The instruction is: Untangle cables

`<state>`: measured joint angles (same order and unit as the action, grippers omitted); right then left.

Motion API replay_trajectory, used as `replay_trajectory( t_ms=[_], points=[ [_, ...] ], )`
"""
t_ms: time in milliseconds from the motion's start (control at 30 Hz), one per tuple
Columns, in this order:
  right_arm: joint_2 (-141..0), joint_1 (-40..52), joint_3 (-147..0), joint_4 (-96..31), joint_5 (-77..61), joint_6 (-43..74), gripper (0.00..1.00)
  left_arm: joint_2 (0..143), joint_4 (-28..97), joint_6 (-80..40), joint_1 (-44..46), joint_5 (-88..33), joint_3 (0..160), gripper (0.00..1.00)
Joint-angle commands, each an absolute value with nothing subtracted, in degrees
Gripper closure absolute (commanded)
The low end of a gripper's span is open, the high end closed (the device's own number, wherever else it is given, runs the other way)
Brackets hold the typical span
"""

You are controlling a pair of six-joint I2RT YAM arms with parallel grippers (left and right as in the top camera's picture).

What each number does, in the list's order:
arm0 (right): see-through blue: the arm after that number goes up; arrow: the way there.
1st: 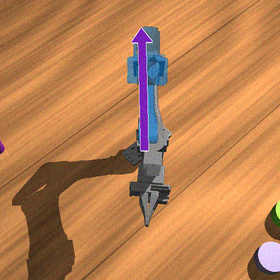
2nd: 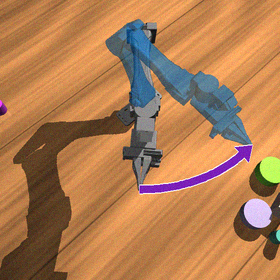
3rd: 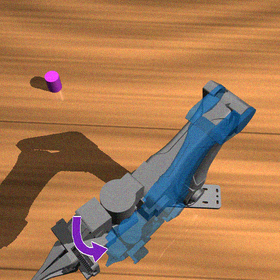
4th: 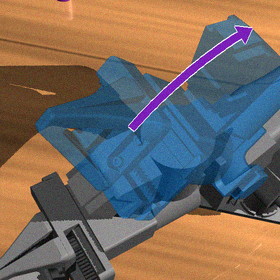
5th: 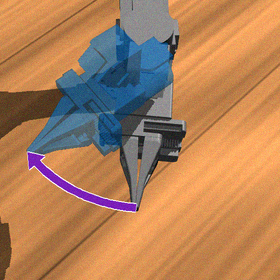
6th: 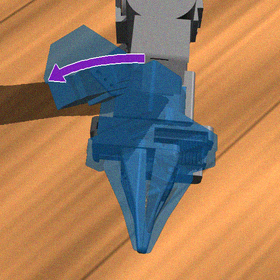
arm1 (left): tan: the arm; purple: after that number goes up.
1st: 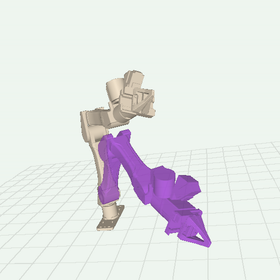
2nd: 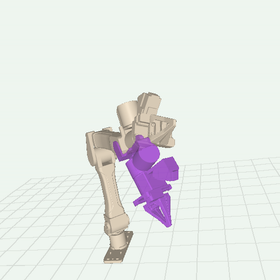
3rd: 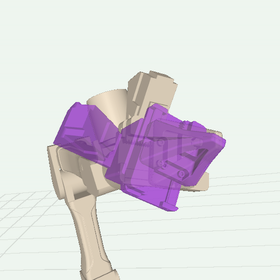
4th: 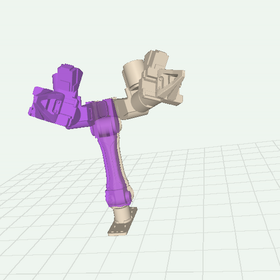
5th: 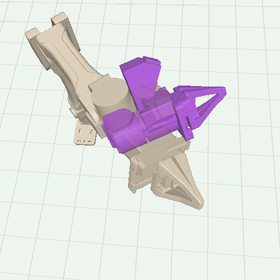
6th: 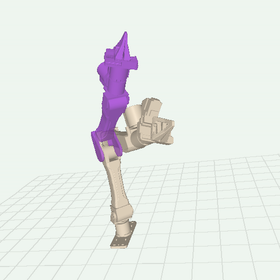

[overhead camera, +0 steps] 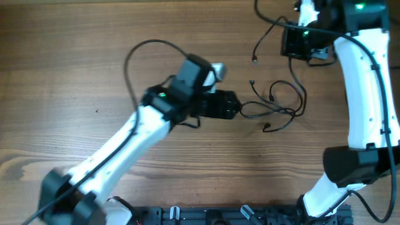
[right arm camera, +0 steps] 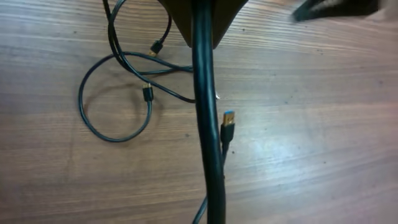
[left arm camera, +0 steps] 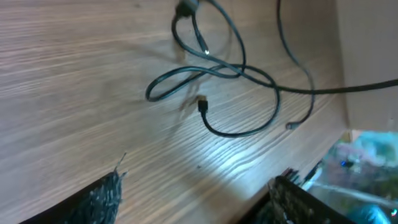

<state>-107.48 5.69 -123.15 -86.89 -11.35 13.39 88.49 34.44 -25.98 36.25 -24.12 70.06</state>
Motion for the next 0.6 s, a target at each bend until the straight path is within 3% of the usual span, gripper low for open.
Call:
replay_trajectory(
  t_ms=[0,100,367,433,467,500,567],
  points=[
    [-107.5,5.1,-124.6,-86.2,-16.4,9.2,0.96,96.5,27.2,-20.1,38.1,-24.2,69.4,0.13],
    [-107.5,5.1,-124.5,-85.8,-16.4,9.0,0.96,103.5,17.4,-19.2,38.5,-23.5,69.5,0.07],
    [-107.5,5.1,-124.4,-84.8,-16.4,7.7,0.96,115.6,10.3,-15.3,39.3,-23.6,69.4,0.14],
    [-107.5,5.1,-124.4,-84.5,-16.4,7.7,0.96,116.5,9.4,-15.1,39.6,-23.5,69.4,0.20],
    [-107.5,5.1,-124.4,-84.4,-16.4,7.7,0.96,116.8,8.9,-15.1,39.7,-23.5,69.4,0.28],
    [-107.5,5.1,-124.4,-84.4,-16.4,7.7,0.96,117.1,8.4,-15.2,39.7,-23.0,69.4,0.44],
    [-107.5,5.1,-124.4,-84.0,-16.4,7.6,0.96,117.2,8.6,-15.2,39.6,-19.2,69.4,0.93]
  ],
)
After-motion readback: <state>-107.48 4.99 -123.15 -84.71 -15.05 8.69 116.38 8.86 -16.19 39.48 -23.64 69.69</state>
